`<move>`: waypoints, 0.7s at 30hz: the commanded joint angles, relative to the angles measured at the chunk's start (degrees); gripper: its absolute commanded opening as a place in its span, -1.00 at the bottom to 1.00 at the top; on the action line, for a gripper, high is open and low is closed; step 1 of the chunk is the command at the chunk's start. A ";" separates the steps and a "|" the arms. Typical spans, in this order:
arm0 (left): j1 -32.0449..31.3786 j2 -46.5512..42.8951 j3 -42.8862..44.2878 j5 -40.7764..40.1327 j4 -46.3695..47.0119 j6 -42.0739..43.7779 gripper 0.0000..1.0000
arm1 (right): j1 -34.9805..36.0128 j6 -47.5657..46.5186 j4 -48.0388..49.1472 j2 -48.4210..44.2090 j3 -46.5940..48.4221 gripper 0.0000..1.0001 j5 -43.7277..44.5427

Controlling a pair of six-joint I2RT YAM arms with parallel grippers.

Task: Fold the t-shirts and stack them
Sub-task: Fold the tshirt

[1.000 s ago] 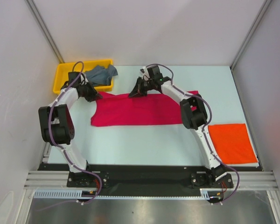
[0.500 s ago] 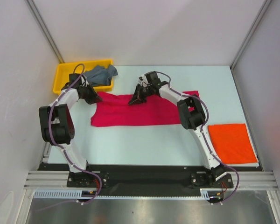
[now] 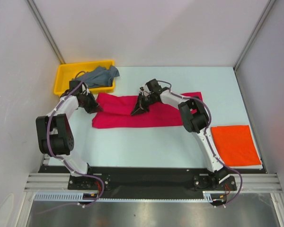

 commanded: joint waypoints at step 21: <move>1.10 0.27 4.11 2.69 0.40 5.23 0.04 | -2.22 -13.51 -16.06 -2.30 10.43 -0.02 8.28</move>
